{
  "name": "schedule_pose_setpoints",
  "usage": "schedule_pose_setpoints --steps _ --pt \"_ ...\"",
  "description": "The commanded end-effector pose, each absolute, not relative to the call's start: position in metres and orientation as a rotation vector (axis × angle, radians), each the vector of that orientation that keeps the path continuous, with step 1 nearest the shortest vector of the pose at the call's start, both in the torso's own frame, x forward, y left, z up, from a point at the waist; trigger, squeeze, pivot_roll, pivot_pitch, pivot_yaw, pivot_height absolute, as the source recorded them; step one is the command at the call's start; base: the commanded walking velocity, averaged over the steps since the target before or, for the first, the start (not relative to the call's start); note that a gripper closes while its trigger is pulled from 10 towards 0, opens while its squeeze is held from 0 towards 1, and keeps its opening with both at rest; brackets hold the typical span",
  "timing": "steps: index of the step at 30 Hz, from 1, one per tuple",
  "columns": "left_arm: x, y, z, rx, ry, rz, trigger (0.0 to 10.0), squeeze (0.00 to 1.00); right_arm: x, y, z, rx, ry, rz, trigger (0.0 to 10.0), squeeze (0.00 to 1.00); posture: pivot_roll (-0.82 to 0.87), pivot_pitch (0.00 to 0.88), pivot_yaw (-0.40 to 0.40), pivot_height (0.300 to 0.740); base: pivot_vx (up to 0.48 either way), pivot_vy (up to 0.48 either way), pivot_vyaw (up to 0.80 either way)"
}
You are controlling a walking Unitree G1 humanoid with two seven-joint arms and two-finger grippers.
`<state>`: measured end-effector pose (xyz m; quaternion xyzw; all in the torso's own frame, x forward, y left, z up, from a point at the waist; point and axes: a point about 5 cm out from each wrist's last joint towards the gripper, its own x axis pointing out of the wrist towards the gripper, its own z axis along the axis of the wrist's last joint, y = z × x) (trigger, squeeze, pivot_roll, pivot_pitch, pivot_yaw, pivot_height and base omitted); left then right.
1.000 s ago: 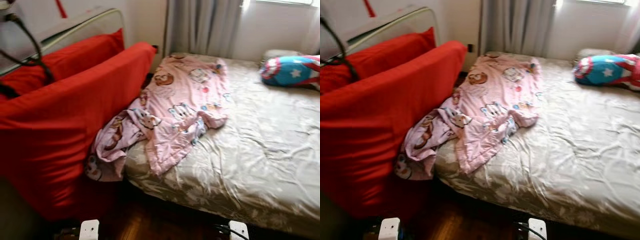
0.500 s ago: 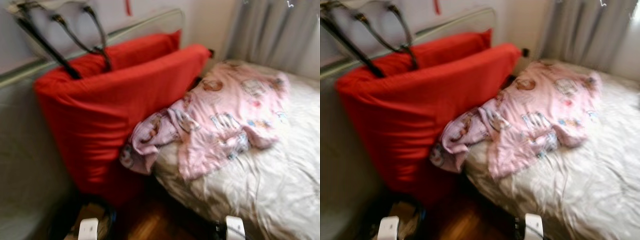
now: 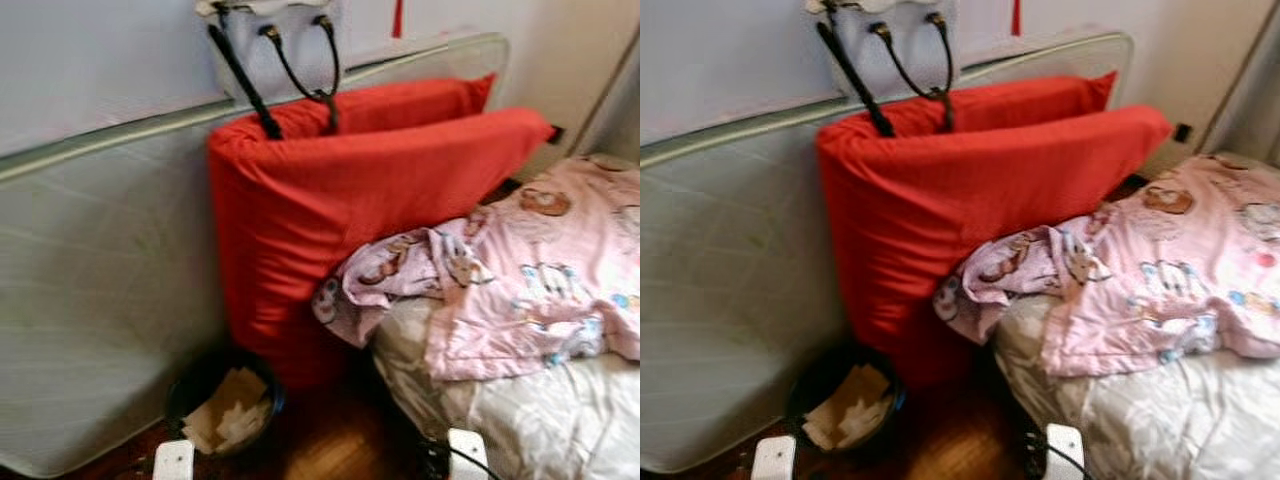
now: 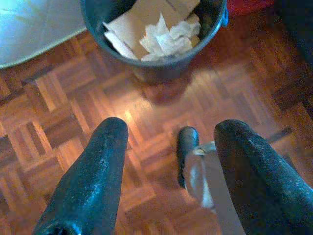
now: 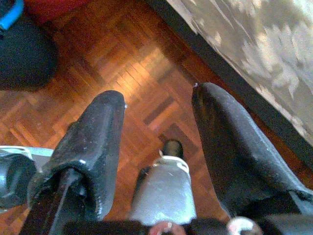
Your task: Clean up the room
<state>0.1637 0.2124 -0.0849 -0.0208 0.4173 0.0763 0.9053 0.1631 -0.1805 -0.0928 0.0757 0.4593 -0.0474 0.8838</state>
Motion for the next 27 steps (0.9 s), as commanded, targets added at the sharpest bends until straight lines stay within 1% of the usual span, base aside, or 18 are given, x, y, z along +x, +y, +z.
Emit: schedule_pose_setpoints --steps 1,8,18,24,27 --pt "0.1656 0.2142 -0.0839 -0.037 0.859 0.162 10.0 0.0 0.1634 -0.1812 -0.0927 0.171 0.954 -0.113 10.0 0.0 0.04 0.001 -0.015 0.74 0.0 0.0 0.0" --pt "0.1657 0.2144 -0.0838 -0.039 0.859 0.164 10.0 0.0 0.1635 -0.1814 -0.0927 0.167 0.955 -0.112 10.0 0.0 0.04 0.002 -0.017 0.74 0.0 0.0 0.0" --pt "0.166 0.2142 -0.0837 -0.044 0.858 0.165 10.0 0.0 0.1629 -0.1821 -0.093 0.166 0.96 -0.127 10.0 0.0 0.04 0.002 -0.018 0.74 0.266 0.0 0.0" --pt "0.1661 0.214 -0.0837 -0.046 0.859 0.165 10.0 0.0 0.1628 -0.1821 -0.0931 0.167 0.962 -0.129 10.0 0.0 0.04 0.0 -0.017 0.74 0.301 0.0 -0.79" --pt "0.1659 0.2141 -0.0838 -0.047 0.859 0.166 10.0 0.0 0.163 -0.1824 -0.0929 0.161 0.959 -0.128 10.0 0.0 0.04 0.001 -0.018 0.74 0.304 0.0 0.0"
